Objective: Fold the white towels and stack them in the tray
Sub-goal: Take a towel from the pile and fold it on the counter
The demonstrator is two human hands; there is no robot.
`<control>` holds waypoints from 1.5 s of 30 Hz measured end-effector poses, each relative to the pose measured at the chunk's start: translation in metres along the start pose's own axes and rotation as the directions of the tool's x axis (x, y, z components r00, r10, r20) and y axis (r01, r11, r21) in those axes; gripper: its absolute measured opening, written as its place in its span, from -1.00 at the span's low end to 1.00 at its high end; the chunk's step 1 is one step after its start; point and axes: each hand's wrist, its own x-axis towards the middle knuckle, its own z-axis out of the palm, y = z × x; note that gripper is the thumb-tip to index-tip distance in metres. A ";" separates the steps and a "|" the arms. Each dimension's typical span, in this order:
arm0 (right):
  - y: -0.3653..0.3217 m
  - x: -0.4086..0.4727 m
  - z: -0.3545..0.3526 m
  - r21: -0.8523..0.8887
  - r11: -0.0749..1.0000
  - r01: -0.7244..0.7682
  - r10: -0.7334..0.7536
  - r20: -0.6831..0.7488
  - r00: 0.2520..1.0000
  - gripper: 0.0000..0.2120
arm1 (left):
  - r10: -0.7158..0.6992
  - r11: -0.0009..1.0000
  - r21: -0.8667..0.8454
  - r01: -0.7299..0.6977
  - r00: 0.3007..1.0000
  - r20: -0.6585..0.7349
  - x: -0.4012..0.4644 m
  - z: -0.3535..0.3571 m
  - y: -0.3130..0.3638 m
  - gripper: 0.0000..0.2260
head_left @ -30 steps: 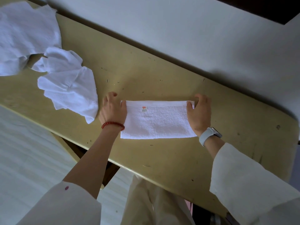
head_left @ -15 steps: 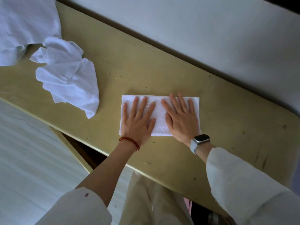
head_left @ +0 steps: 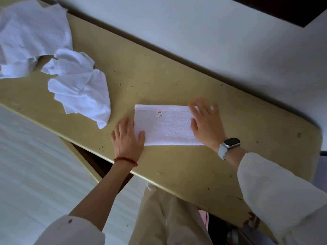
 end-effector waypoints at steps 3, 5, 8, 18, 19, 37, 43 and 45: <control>-0.036 -0.009 0.005 0.093 0.964 0.250 -0.251 0.005 0.968 -0.59 | -0.123 0.992 -0.041 0.123 0.992 0.008 -0.001 -0.008 0.003 -0.59; -0.056 -0.021 0.016 0.129 0.933 0.336 -0.341 0.019 0.940 -0.62 | -0.149 0.988 -0.036 0.150 0.989 0.016 0.001 -0.012 0.003 -0.64; -0.065 -0.033 0.033 0.115 0.950 0.291 -0.295 0.018 0.955 -0.59 | -0.245 0.968 -0.049 0.248 0.968 0.055 0.001 -0.017 0.003 -0.65; -0.058 -0.024 0.034 0.166 0.932 0.322 -0.324 -0.014 0.946 -0.62 | -0.412 0.891 -0.043 0.452 0.844 0.343 0.004 -0.033 0.026 -0.82; -0.057 -0.023 0.033 0.190 0.926 0.327 -0.328 -0.025 0.944 -0.64 | -0.411 0.889 -0.041 0.456 0.834 0.369 0.006 -0.034 0.027 -0.83; -0.097 0.116 -0.036 0.052 0.835 0.547 -0.529 0.345 0.775 -0.40 | -0.004 0.890 -0.453 0.054 0.994 0.112 0.030 -0.052 0.001 -0.82; -0.079 0.130 -0.046 0.066 0.842 0.536 -0.516 0.388 0.764 -0.77 | -0.093 0.888 -0.449 0.105 0.995 0.048 0.029 -0.052 0.003 -0.91; -0.070 0.130 -0.050 0.176 0.866 0.469 -0.500 0.373 0.782 -0.79 | -0.128 0.885 -0.450 0.122 0.992 0.016 0.032 -0.052 0.003 -0.93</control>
